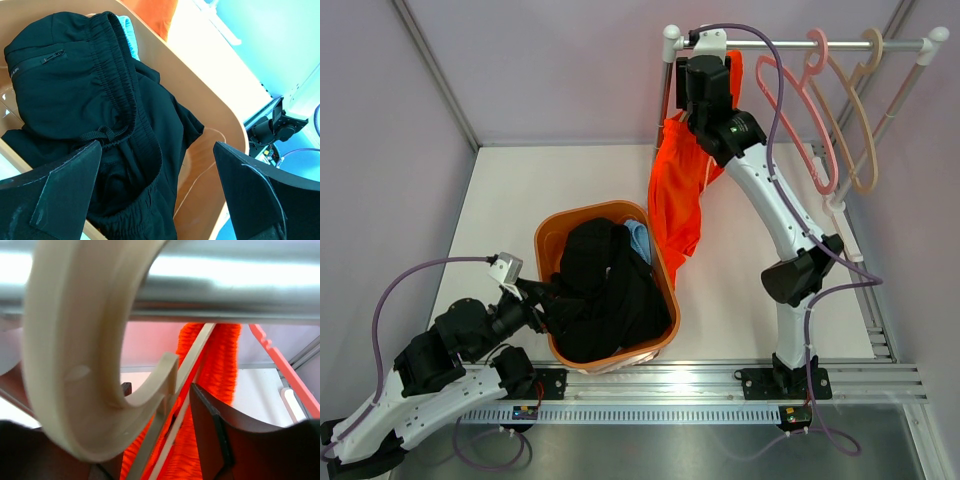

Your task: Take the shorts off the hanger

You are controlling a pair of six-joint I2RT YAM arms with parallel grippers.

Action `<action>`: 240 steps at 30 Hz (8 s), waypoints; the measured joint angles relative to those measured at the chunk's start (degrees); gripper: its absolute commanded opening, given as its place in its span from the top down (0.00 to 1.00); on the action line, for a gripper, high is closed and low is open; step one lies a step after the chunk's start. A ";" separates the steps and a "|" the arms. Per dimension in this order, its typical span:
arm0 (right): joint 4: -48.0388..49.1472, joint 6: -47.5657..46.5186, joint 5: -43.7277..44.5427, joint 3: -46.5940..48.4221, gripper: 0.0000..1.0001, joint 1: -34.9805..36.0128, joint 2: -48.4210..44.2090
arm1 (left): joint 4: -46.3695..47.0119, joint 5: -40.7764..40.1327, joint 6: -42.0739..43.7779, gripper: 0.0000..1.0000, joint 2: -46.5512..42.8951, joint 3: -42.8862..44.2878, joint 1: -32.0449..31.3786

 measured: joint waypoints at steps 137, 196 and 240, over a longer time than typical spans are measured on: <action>-27.45 24.94 -19.85 -63.14 1.00 9.77 -72.37 | 27.39 -17.51 4.94 0.09 78.60 42.84 -16.41; -30.75 22.12 -18.01 -59.30 1.00 9.86 -72.11 | 20.90 -2.56 8.50 1.00 90.09 50.38 -3.43; -21.79 19.76 -16.37 -58.80 1.00 10.03 -69.33 | 4.59 -2.12 34.05 1.00 85.83 54.93 -47.04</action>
